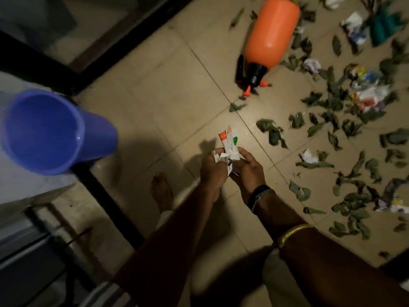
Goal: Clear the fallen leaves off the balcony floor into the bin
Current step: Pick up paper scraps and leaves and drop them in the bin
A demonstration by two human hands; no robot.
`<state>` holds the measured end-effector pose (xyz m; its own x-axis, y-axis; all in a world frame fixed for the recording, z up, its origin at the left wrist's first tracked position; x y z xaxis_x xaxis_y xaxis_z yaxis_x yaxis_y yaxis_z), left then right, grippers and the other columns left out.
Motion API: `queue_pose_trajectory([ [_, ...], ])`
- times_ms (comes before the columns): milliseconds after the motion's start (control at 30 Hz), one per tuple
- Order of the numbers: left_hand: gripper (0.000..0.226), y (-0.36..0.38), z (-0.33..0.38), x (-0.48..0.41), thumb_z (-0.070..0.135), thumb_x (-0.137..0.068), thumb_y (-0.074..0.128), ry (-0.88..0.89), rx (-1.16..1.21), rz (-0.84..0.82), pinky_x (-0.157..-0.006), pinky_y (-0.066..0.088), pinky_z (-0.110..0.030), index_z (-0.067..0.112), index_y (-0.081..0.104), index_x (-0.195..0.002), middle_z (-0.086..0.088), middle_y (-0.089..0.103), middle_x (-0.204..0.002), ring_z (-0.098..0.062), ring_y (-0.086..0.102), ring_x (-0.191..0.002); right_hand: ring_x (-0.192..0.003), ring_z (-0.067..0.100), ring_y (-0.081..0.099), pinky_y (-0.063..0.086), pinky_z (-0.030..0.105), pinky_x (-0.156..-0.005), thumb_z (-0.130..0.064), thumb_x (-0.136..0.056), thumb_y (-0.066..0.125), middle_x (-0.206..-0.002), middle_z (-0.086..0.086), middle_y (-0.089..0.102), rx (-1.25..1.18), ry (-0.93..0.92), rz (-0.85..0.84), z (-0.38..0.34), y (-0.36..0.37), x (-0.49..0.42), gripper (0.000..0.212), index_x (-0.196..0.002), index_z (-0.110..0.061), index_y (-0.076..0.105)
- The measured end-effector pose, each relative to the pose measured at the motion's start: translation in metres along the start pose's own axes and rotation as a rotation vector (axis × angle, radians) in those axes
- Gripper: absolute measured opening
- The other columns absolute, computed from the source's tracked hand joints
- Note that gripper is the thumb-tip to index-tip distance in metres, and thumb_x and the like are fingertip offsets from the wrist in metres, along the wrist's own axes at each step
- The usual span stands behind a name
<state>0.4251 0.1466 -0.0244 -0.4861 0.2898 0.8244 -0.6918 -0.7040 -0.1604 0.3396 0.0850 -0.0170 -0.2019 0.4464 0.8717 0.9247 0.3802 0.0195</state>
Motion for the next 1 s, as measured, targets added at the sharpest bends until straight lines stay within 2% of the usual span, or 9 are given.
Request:
queue_pose_trajectory([
  [200, 0.027, -0.105, 0.089, 0.049, 0.009, -0.095, 0.056, 0.132, 0.140, 0.142, -0.091, 0.058, -0.036, 0.020, 0.070, -0.116, 0.005, 0.072, -0.106, -0.014, 0.069, -0.098, -0.108, 0.028, 0.068, 0.058, 0.043, -0.092, 0.003, -0.087, 0.055, -0.115, 0.005, 0.073, 0.105, -0.092, -0.166, -0.066, 0.106, 0.074, 0.050, -0.130, -0.021, 0.063],
  [400, 0.028, -0.243, 0.135, 0.066, 0.009, -0.098, 0.055, 0.250, 0.267, 0.291, -0.089, 0.058, -0.034, 0.030, 0.068, -0.113, 0.007, 0.073, -0.108, -0.011, 0.069, -0.101, -0.108, 0.028, 0.068, 0.057, 0.044, -0.093, 0.001, -0.091, 0.056, -0.116, 0.008, 0.073, 0.162, -0.097, -0.295, -0.084, 0.250, 0.119, 0.045, -0.130, -0.021, 0.063],
  [533, 0.024, -0.334, 0.135, 0.052, 0.015, -0.101, 0.052, 0.256, 0.225, 0.354, -0.087, 0.057, -0.029, 0.028, 0.063, -0.118, 0.007, 0.070, -0.111, -0.011, 0.068, -0.103, -0.109, 0.028, 0.067, 0.058, 0.039, -0.086, -0.003, -0.090, 0.057, -0.117, 0.006, 0.072, 0.234, -0.052, -0.379, -0.069, 0.338, 0.132, 0.043, -0.127, -0.026, 0.063],
  [600, 0.025, -0.375, 0.129, 0.043, 0.018, -0.101, 0.053, 0.250, 0.172, 0.384, -0.089, 0.056, -0.032, 0.024, 0.063, -0.122, 0.006, 0.071, -0.111, -0.011, 0.068, -0.101, -0.111, 0.026, 0.064, 0.054, 0.044, -0.095, -0.006, -0.089, 0.055, -0.120, 0.004, 0.070, 0.290, -0.024, -0.413, -0.058, 0.375, 0.134, 0.043, -0.126, -0.028, 0.063],
  [700, 0.018, -0.427, 0.119, 0.028, 0.015, -0.100, 0.054, 0.220, 0.065, 0.434, -0.091, 0.055, -0.034, 0.027, 0.064, -0.110, 0.011, 0.070, -0.102, -0.009, 0.067, -0.096, -0.117, 0.024, 0.060, 0.049, 0.042, -0.101, -0.005, -0.094, 0.050, -0.130, 0.004, 0.063, 0.406, 0.004, -0.440, -0.038, 0.417, 0.129, 0.046, -0.136, -0.024, 0.058],
  [800, 0.025, -0.466, 0.109, 0.012, 0.010, -0.096, 0.060, 0.161, -0.006, 0.477, -0.097, 0.050, -0.035, 0.014, 0.064, -0.120, 0.001, 0.066, -0.111, -0.023, 0.064, -0.109, -0.129, 0.028, 0.052, 0.041, 0.048, -0.111, -0.006, -0.096, 0.050, -0.144, 0.009, 0.053, 0.555, 0.003, -0.420, -0.017, 0.443, 0.113, 0.051, -0.146, -0.016, 0.047],
  [867, 0.045, -0.482, 0.100, 0.004, 0.014, -0.091, 0.069, 0.076, -0.020, 0.511, -0.100, 0.046, -0.028, 0.009, 0.057, -0.134, -0.002, 0.063, -0.123, -0.021, 0.060, -0.115, -0.130, 0.031, 0.050, 0.040, 0.051, -0.112, -0.007, -0.097, 0.051, -0.145, 0.011, 0.052, 0.579, 0.016, -0.397, -0.010, 0.449, 0.104, 0.051, -0.147, -0.015, 0.046],
  [933, 0.060, -0.488, 0.096, 0.001, 0.017, -0.085, 0.076, 0.018, 0.065, 0.534, -0.106, 0.044, -0.035, 0.012, 0.052, -0.140, -0.005, 0.058, -0.135, -0.022, 0.057, -0.121, -0.125, 0.032, 0.053, 0.042, 0.052, -0.109, -0.005, -0.097, 0.051, -0.141, 0.014, 0.054, 0.557, 0.010, -0.380, -0.012, 0.449, 0.104, 0.049, -0.146, -0.012, 0.046],
  [1000, 0.066, -0.485, 0.100, 0.004, 0.017, -0.085, 0.076, 0.016, 0.104, 0.530, -0.108, 0.042, -0.035, 0.012, 0.047, -0.143, -0.005, 0.051, -0.142, -0.021, 0.051, -0.127, -0.112, 0.029, 0.058, 0.049, 0.050, -0.102, -0.004, -0.098, 0.050, -0.133, 0.014, 0.059, 0.484, 0.028, -0.362, -0.017, 0.447, 0.111, 0.046, -0.144, -0.013, 0.049],
])
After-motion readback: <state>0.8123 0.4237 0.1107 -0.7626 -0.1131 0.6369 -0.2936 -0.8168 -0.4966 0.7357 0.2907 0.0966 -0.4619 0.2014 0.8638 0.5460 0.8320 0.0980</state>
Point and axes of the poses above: each hand's wrist, its own x-axis away from the middle knuckle, its own y-axis out of the palm, z = x × y, the point moved 4 cm from there along -x, towards the middle knuckle
